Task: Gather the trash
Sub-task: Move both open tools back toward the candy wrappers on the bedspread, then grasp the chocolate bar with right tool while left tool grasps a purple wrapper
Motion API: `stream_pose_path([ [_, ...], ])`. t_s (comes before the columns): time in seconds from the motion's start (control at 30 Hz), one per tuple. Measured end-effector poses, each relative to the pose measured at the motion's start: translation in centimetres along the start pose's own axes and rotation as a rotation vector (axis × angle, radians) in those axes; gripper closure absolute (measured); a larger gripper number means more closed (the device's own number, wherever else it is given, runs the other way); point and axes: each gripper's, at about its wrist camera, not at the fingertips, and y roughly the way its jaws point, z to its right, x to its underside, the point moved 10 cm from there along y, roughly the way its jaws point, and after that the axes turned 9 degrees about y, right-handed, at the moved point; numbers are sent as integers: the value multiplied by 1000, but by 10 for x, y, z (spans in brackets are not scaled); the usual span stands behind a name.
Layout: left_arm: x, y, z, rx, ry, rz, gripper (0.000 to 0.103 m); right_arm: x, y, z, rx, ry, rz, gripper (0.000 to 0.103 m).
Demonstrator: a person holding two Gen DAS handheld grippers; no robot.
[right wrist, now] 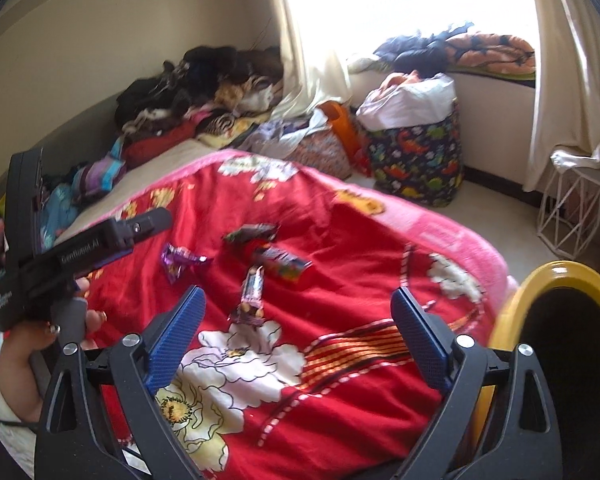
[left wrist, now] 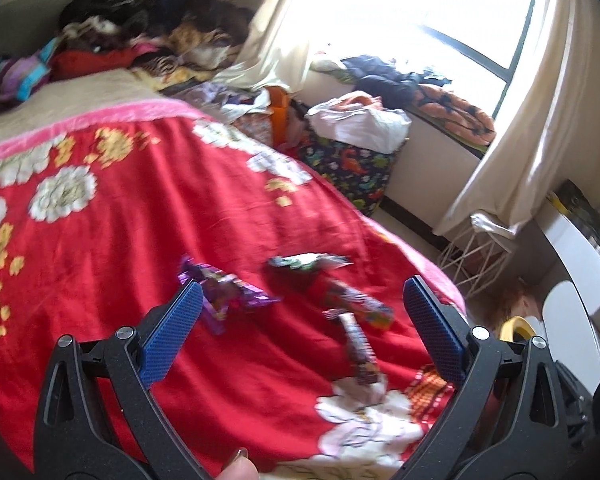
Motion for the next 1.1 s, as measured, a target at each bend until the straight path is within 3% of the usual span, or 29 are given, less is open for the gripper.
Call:
stream_pose_path([
  [0.33,19,27,-40,-20,-128,-76,11,25,61,-19,-30,-23,-134,30],
  [0.53,21,38,-45,-27,-161,-97,11,32,86,-28,-45,-21,-192,35],
  [0.67,23,48,-46,-27,-176,-111,12,39,103,-28,-51,-19,-231,44],
  [0.8,27,56,-47,-34,-178,-127,20,47,114,-25,-70,22,-261,76],
  [0.87,27,58,-49,-42,-175,-127,25,47,108,-25,-89,32,-248,76],
  [1.1,33,59,-55,-70,-181,-143,58,48,77,-27,-138,52,-215,76],
])
